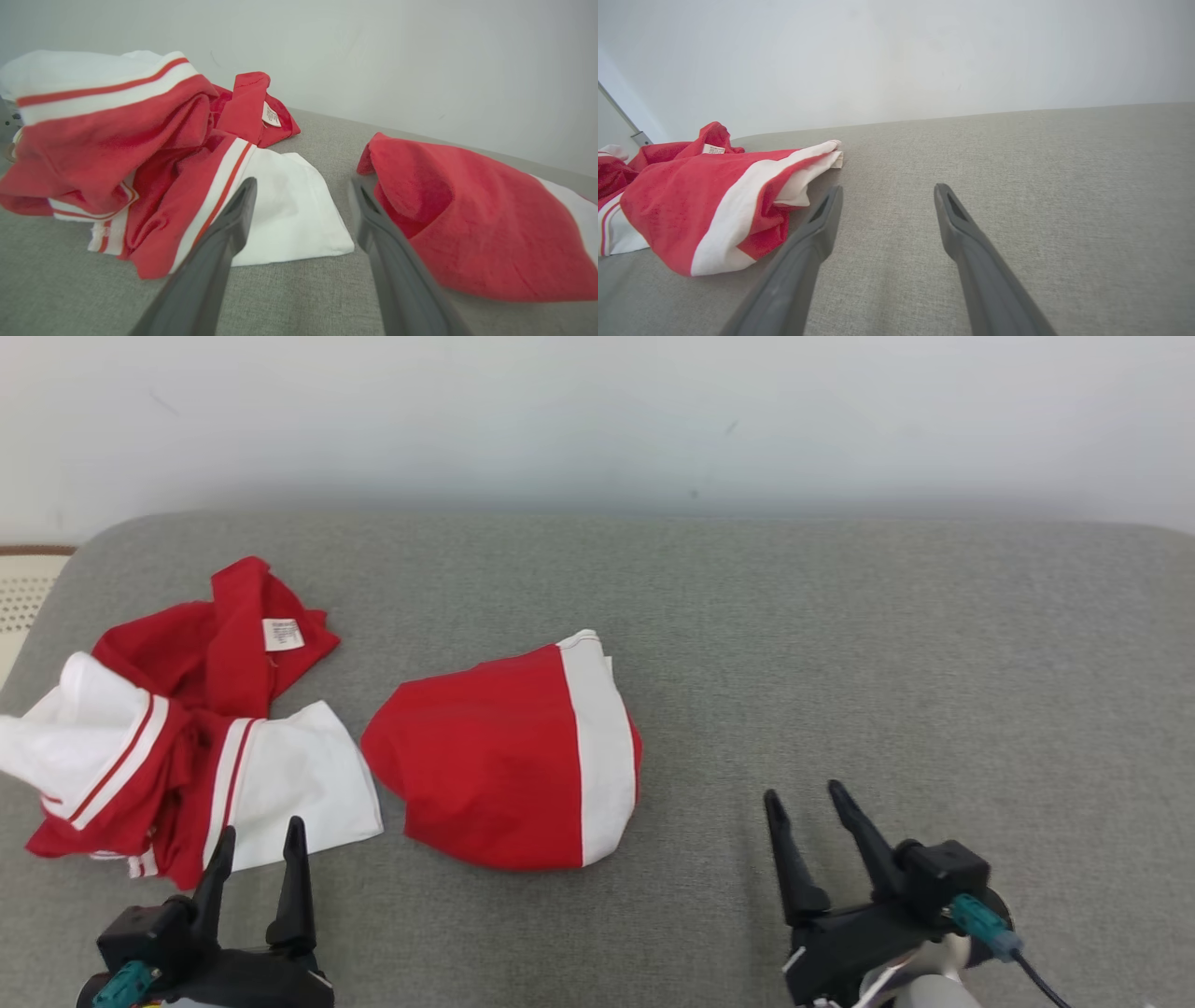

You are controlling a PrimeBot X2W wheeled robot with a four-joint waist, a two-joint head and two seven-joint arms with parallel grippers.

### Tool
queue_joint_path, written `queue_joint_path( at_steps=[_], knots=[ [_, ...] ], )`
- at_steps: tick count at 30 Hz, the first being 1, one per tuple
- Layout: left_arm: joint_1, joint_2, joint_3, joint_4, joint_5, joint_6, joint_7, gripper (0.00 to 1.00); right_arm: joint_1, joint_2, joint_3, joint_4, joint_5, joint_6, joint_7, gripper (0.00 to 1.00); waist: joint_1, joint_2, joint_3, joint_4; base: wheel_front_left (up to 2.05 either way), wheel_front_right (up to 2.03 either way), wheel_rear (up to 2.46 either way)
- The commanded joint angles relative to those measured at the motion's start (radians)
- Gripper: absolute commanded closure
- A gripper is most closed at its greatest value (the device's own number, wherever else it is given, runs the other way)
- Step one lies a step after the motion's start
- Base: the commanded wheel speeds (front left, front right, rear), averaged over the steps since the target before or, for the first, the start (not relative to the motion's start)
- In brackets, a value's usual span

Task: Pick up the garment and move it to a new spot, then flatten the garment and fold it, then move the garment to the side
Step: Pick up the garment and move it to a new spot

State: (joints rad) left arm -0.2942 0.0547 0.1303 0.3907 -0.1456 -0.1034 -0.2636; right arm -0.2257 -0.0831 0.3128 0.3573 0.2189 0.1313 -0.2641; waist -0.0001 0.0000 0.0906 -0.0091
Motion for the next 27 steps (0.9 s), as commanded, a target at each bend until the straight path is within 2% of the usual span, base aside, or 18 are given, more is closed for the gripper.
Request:
queue_joint_path(
  at_steps=[1,5,11,17,18,19,22,27],
  knots=[
    [0.020,-0.002,-0.001,-0.011,-0.006,0.001,-0.002,0.00,-0.018,-0.003,0.032,0.005,0.010,-0.001,-0.001,0.00,0.0001,0.0000,0.010,0.029,0.00,0.00,0.00],
    [0.028,-0.003,-0.059,-0.022,-0.031,-0.006,-0.002,0.00,-0.062,-0.002,0.107,0.031,0.047,-0.001,-0.001,0.00,0.0001,0.0000,0.022,0.081,0.00,0.00,0.00],
    [0.033,-0.004,-0.129,-0.030,-0.072,0.006,-0.002,0.00,-0.113,0.008,0.185,0.075,0.118,-0.001,-0.001,0.00,0.0001,0.0000,0.034,0.152,0.00,0.00,0.00],
    [0.027,-0.004,-0.166,-0.034,-0.087,0.014,-0.002,0.00,-0.167,0.018,0.234,0.171,0.174,-0.001,-0.001,0.00,0.0001,0.0000,0.038,0.189,0.00,0.00,0.00],
    [0.026,-0.003,-0.169,-0.033,-0.086,0.015,-0.002,0.00,-0.180,0.019,0.241,0.188,0.179,-0.001,-0.001,0.35,0.0001,0.0000,0.039,0.193,0.00,0.00,0.00],
    [0.026,-0.004,-0.172,-0.034,-0.087,0.016,-0.002,0.00,-0.190,0.021,0.244,0.201,0.183,-0.001,-0.001,1.00,0.0001,0.0000,0.039,0.196,0.00,0.00,0.00],
    [0.022,-0.004,-0.175,-0.037,-0.091,0.018,-0.002,0.00,-0.212,0.022,0.208,0.206,0.196,-0.001,-0.001,1.00,0.0001,0.0000,0.043,0.198,0.00,0.00,0.00],
    [0.029,-0.004,-0.178,-0.044,-0.098,0.023,-0.002,0.00,-0.240,0.000,0.098,0.104,0.154,-0.001,-0.001,1.00,0.0001,0.0000,0.044,0.169,0.00,0.00,0.00]
  ],
)
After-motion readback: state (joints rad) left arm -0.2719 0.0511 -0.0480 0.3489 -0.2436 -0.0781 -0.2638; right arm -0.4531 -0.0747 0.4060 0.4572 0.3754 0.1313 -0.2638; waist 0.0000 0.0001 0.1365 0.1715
